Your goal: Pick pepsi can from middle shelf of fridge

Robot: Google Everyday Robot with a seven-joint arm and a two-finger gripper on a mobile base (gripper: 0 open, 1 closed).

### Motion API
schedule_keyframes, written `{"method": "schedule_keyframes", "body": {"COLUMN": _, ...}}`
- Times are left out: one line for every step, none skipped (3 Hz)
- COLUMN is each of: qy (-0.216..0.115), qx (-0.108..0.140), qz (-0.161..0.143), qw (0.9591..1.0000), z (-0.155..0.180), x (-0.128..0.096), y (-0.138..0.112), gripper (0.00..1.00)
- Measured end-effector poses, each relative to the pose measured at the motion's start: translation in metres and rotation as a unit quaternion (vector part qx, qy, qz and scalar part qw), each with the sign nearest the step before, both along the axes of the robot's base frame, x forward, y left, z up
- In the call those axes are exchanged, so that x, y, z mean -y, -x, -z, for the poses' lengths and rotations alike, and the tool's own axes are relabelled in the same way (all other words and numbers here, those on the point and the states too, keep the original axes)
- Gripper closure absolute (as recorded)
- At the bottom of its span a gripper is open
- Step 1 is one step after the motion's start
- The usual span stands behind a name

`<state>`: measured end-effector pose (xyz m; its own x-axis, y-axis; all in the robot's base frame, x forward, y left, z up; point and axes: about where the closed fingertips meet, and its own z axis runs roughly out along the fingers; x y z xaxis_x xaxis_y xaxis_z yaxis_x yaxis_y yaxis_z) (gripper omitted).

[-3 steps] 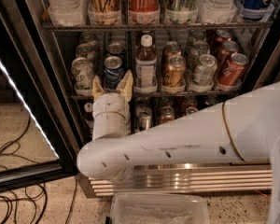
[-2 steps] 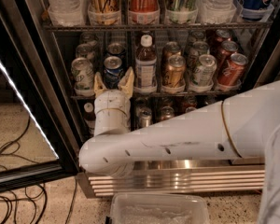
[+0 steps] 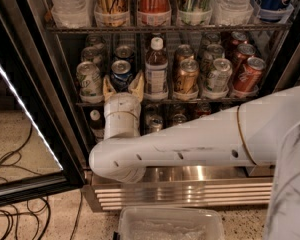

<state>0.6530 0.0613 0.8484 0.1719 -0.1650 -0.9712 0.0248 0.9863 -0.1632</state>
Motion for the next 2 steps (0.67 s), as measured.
{"method": "schedule_keyframes", "body": {"qy": -0.007, "qx": -0.009, "qz": -0.008, "qw": 0.9999, "z": 0.0046, "x": -0.0015, "y": -0.0097, "gripper": 0.32}}
{"method": "schedule_keyframes", "body": {"qy": -0.018, "qx": -0.015, "qz": -0.014, "qw": 0.9996, "z": 0.0072, "x": -0.0017, "y": -0.0179, "gripper": 0.44}}
